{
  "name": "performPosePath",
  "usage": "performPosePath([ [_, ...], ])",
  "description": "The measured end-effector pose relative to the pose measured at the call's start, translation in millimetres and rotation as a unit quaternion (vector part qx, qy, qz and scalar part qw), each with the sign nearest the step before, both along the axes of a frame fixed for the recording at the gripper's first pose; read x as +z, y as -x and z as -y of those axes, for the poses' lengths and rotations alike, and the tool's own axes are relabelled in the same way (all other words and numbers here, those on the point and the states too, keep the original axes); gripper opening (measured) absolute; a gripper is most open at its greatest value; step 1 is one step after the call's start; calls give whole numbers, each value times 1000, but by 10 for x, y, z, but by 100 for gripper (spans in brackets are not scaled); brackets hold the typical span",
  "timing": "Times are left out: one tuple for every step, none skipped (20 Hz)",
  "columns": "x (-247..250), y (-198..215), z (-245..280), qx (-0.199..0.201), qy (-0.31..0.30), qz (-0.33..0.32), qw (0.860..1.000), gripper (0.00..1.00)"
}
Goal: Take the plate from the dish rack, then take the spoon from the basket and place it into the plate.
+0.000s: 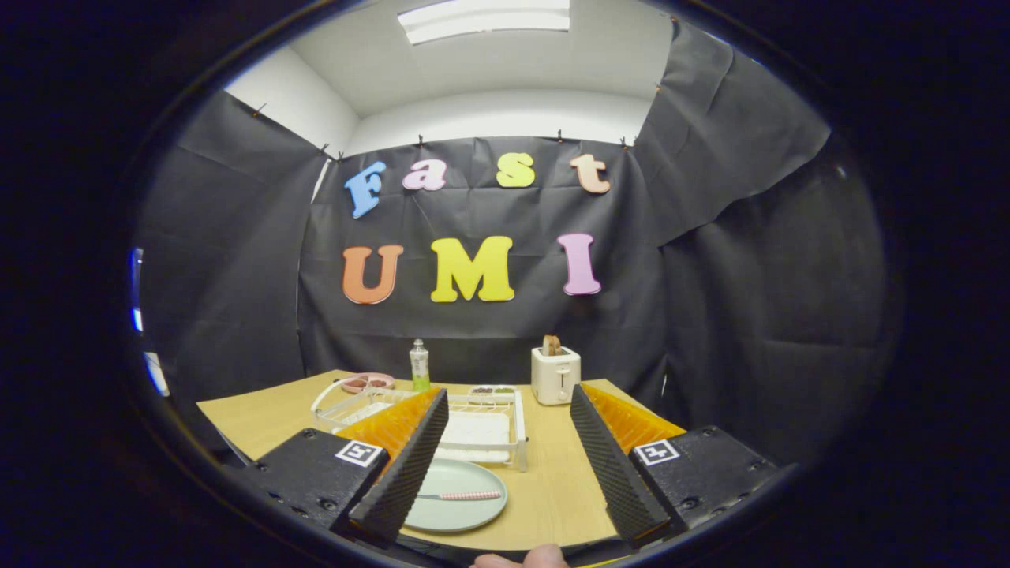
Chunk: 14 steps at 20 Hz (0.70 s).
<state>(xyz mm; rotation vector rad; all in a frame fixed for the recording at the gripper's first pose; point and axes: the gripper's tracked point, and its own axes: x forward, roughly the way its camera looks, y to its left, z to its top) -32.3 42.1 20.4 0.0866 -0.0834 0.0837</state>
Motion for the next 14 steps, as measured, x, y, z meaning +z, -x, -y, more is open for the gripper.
performPosePath([
  [-4, 25, -18, 0, 1, 0, 1000, 100],
  [-36, 42, -49, 2, 1, -4, 1000, 100],
  [-49, 59, -71, 3, -2, -6, 1000, 100],
  [-59, 70, -69, 1, -3, -6, 1000, 100],
  [-69, 91, -62, -3, -4, -6, 1000, 100],
  [-84, 89, -57, -6, -5, -6, 1000, 100],
  [-90, 104, -53, -9, -5, -6, 1000, 100],
  [-95, 114, -45, -12, -4, -5, 1000, 100],
  [-98, 126, -27, -16, -3, -3, 1000, 100],
  [-94, 138, -14, -19, -2, -1, 1000, 100],
  [-105, 149, -15, -20, -2, -2, 1000, 100],
  [-122, 150, -20, -19, -1, -4, 1000, 100],
  [-126, 154, -26, -19, -1, -5, 1000, 100],
  [-122, 164, -32, -18, 0, -4, 1000, 100],
])
